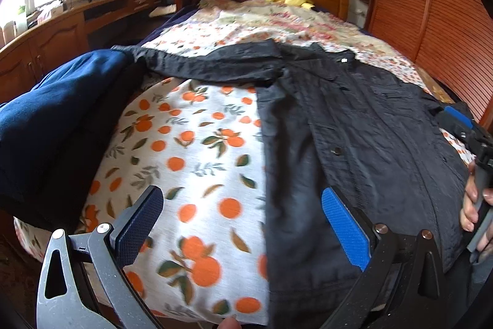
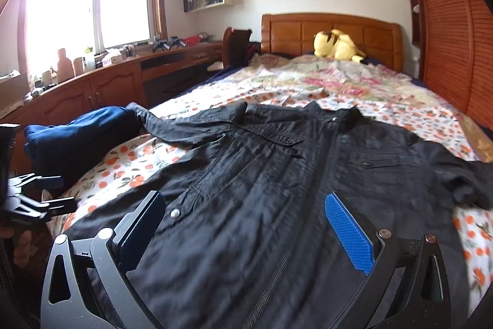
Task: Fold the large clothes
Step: 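Move the left gripper to the jacket sleeve nearest it and grasp it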
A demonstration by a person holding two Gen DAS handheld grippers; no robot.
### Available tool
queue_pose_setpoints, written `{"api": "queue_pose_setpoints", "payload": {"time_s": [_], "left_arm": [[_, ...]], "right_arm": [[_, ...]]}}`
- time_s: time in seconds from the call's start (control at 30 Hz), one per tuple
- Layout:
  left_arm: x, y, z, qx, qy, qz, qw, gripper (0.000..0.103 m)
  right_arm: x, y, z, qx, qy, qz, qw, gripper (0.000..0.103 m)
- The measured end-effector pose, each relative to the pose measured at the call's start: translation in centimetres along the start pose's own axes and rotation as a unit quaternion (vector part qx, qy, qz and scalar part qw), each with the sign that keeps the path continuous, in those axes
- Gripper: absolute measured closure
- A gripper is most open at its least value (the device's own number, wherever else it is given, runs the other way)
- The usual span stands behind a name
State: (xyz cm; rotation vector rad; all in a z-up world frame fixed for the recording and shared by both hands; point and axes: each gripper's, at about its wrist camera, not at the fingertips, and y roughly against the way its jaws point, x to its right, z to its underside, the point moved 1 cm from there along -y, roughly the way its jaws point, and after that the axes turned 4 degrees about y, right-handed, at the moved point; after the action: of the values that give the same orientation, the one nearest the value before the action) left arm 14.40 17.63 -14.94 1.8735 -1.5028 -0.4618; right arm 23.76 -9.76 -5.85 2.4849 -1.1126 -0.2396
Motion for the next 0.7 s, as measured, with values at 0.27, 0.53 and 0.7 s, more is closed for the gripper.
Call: {"api": "queue_pose_setpoints", "payload": {"time_s": [0.27,0.53,0.7], "left_arm": [[-2.4,-2.4,-2.5,-0.019,0.008,-0.022,0.9995,0.002],[-3.3,-8.1,-6.6,-0.047,0.030,-0.016,0.9983,0.024],[-2.8,-11.8,-10.4,-0.037,0.032,-0.026,0.9985,0.031]], "right_arm": [[-0.6,-6.1,-0.5,-0.033,0.011,-0.005,0.999,0.000],[0.7,-4.8,0.7,-0.050,-0.001,-0.040,0.998,0.000],[1.5,-4.3,0.9,-0.047,-0.007,-0.045,0.998,0.000]]}}
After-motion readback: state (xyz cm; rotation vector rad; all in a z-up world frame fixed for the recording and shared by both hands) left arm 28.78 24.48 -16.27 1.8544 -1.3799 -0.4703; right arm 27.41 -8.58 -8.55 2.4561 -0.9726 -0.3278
